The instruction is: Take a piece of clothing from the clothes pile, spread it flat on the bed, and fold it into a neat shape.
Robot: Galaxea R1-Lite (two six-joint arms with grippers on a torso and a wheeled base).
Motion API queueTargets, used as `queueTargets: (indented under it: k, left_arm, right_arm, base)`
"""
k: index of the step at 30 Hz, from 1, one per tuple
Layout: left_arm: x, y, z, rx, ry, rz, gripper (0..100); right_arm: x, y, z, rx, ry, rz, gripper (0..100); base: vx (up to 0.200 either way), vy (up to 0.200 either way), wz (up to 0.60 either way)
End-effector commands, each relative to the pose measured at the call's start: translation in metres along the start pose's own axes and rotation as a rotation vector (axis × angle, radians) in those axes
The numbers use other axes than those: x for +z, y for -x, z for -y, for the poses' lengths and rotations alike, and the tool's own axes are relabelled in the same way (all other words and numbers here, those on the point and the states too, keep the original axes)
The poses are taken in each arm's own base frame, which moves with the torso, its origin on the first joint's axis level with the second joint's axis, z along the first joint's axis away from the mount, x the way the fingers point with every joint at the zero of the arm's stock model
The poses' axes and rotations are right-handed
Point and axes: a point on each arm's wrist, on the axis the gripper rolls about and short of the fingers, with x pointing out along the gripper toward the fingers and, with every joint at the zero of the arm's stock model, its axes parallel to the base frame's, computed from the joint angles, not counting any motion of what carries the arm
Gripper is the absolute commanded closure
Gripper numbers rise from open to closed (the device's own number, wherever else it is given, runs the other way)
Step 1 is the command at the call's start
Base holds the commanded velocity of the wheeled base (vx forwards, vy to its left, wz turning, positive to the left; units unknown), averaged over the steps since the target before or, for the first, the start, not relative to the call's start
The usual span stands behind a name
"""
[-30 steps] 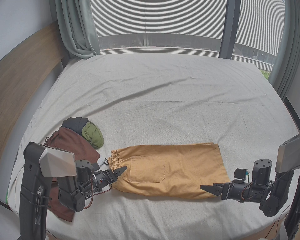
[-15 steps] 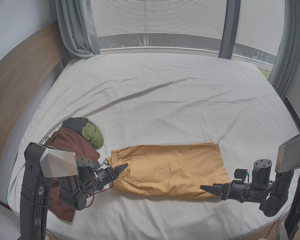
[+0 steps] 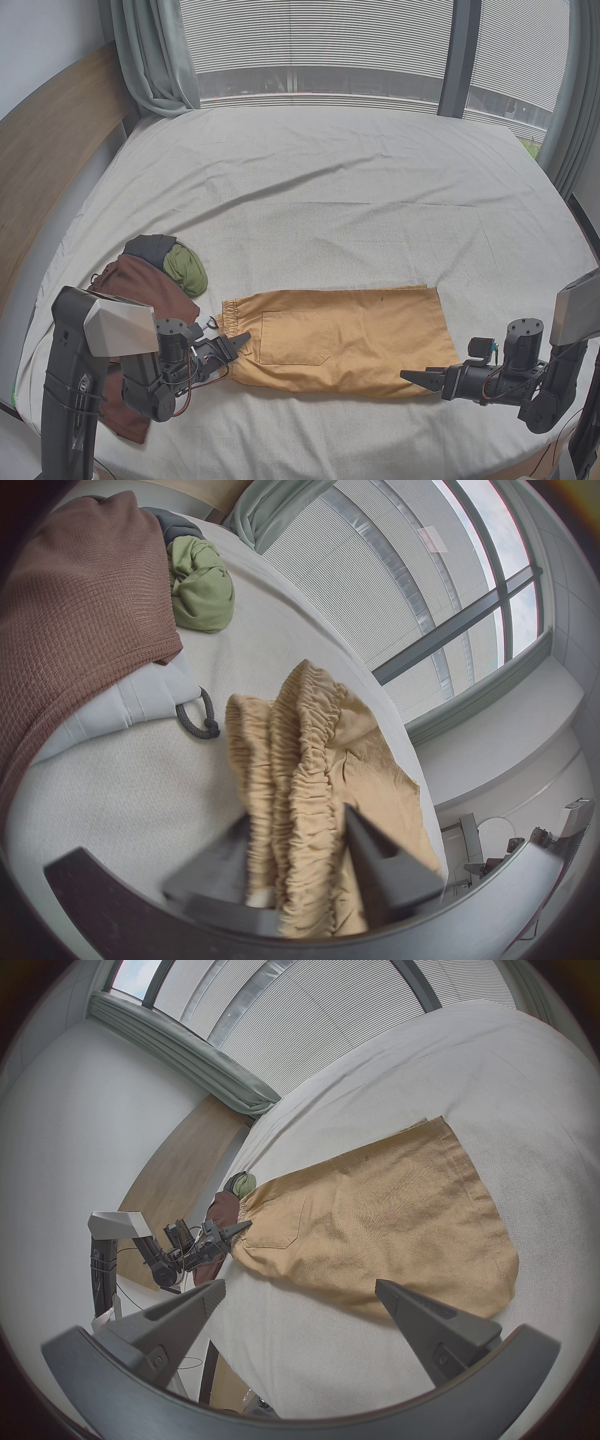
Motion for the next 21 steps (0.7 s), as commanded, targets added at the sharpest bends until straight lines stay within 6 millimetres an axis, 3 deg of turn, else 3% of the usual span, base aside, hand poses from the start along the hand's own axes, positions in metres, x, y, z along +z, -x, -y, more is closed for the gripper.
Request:
queueTargets:
  k: [1, 11, 21]
  left_arm:
    - [-0.001, 0.001, -0.002, 0.005, 0.002, -0.002, 100]
    - [-0.003, 0.006, -0.001, 0.013, 0.008, -0.015, 100]
    - [0.019, 0.022, -0.004, 0.026, 0.021, 0.028, 100]
  right_arm:
    - [-0.001, -0.001, 0.001, -0.002, -0.002, -0.006, 0]
    - [-0.002, -0.002, 0.002, -0.006, -0.003, -0.01, 0]
    - [-0.002, -0.002, 0.002, -0.006, -0.004, -0.012, 0]
  base:
    - [0.0, 0.0, 0.0]
    - [0.0, 0.0, 0.0]
    - [0.0, 0.0, 0.0]
